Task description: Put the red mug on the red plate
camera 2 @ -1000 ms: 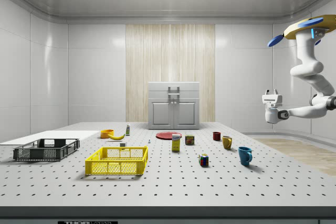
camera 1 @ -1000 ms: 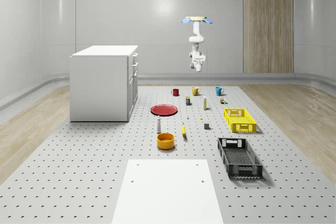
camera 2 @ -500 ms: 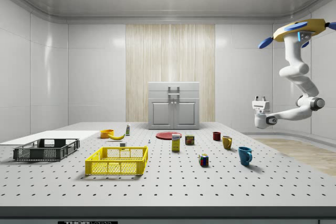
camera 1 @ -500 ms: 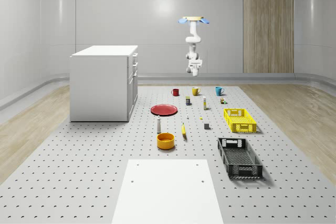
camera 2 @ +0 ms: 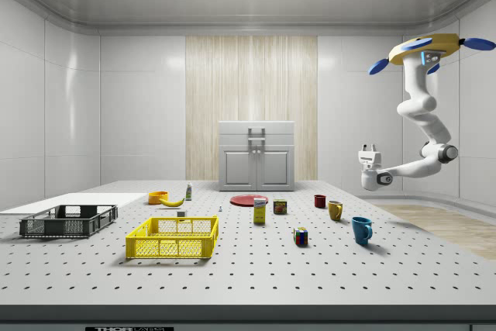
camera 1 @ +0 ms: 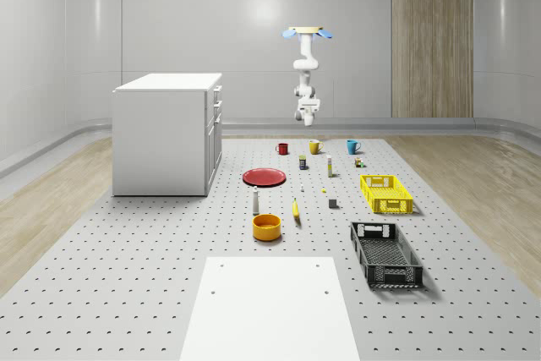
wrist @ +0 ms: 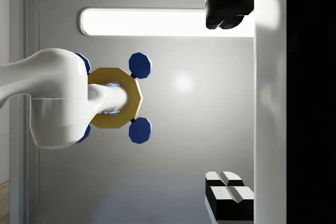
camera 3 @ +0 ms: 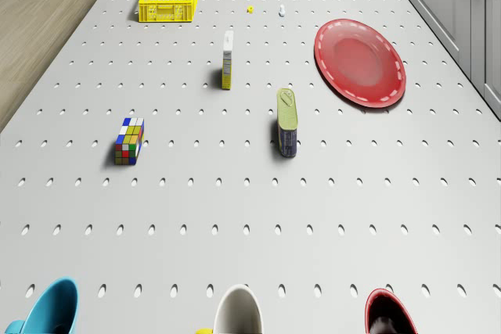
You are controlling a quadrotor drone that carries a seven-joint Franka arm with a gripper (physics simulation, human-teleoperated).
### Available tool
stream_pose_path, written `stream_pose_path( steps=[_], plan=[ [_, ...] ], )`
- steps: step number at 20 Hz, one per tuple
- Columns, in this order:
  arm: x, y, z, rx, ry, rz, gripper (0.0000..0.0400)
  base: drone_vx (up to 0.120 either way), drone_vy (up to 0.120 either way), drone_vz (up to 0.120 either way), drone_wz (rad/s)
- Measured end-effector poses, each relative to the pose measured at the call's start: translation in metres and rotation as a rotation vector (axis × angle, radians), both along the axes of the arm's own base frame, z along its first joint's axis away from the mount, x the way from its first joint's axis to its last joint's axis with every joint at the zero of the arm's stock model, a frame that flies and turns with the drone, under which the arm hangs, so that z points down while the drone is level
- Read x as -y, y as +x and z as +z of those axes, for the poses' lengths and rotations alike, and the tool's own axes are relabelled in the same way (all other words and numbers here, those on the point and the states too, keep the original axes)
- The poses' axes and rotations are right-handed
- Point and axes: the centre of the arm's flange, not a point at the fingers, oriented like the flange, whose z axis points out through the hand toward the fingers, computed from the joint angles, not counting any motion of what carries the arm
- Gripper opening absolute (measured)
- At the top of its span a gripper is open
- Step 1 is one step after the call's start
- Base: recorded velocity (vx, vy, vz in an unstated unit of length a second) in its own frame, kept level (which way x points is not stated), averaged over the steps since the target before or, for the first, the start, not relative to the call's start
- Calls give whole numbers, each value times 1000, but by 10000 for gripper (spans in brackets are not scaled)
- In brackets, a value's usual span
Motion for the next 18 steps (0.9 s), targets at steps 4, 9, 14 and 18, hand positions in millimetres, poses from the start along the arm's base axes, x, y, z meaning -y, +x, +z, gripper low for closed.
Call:
stream_pose_path(
  steps=[4, 9, 14, 18],
  plan=[
    [0, 0, 1, 3, 0, 0, 400, 120, -120, 0, 0],
    [0, -1, 1, 7, -1, 0, 400, 120, -120, 0, 0],
    [0, -1, 1, 11, -2, 0, 400, 120, -120, 0, 0],
    [0, -1, 1, 14, -4, 0, 400, 120, -120, 0, 0]
  ],
)
